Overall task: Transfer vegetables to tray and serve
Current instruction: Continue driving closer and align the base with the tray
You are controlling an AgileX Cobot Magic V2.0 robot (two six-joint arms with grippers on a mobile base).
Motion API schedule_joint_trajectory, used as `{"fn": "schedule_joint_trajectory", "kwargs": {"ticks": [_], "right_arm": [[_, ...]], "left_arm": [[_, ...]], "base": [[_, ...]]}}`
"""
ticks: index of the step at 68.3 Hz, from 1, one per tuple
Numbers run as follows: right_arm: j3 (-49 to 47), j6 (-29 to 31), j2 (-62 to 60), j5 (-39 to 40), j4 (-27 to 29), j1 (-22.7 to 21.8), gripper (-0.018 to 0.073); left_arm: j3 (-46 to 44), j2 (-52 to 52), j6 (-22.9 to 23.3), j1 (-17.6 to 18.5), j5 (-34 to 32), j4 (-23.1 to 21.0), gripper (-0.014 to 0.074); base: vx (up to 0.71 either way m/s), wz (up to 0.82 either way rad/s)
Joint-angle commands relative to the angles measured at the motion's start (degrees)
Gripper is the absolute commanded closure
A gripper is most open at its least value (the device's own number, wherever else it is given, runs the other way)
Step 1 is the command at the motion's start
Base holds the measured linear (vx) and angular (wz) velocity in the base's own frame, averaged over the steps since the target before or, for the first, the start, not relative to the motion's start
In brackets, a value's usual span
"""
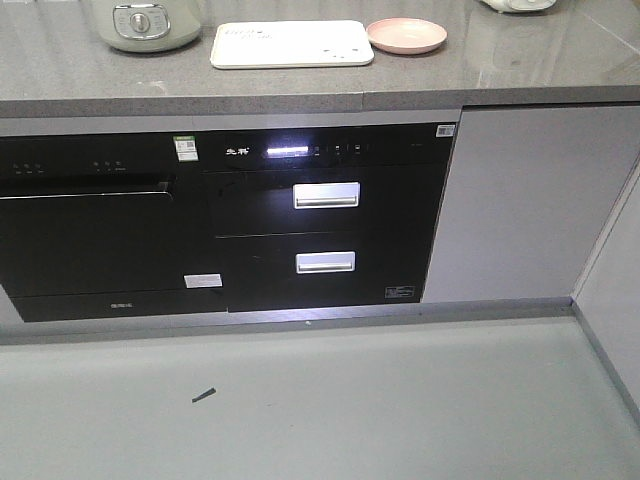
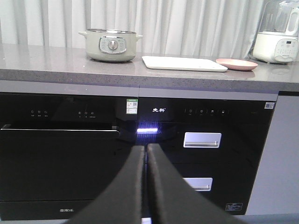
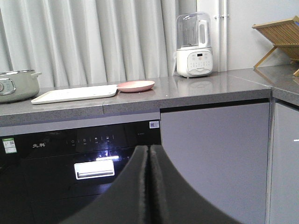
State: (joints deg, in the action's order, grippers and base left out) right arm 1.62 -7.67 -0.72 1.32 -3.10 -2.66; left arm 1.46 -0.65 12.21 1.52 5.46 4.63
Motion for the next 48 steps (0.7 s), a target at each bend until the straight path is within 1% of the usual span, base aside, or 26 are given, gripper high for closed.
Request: {"fn": "schedule_joint_trajectory", "kwargs": {"ticks": [1,48], "right_arm": [[0.84,-0.03,-0.27,4.26,-0.5,-0.17,0.0562],[0.84,-0.03,-0.27,4.26,-0.5,-0.17,0.0562]], "left_arm": [[1.46,-0.8,0.6,0.0,-4.45,0.0,0.0602],[1.46,-0.8,0.6,0.0,-4.45,0.0,0.0602]], "base": [[0.08,0.0],[0.09,0.01]]}}
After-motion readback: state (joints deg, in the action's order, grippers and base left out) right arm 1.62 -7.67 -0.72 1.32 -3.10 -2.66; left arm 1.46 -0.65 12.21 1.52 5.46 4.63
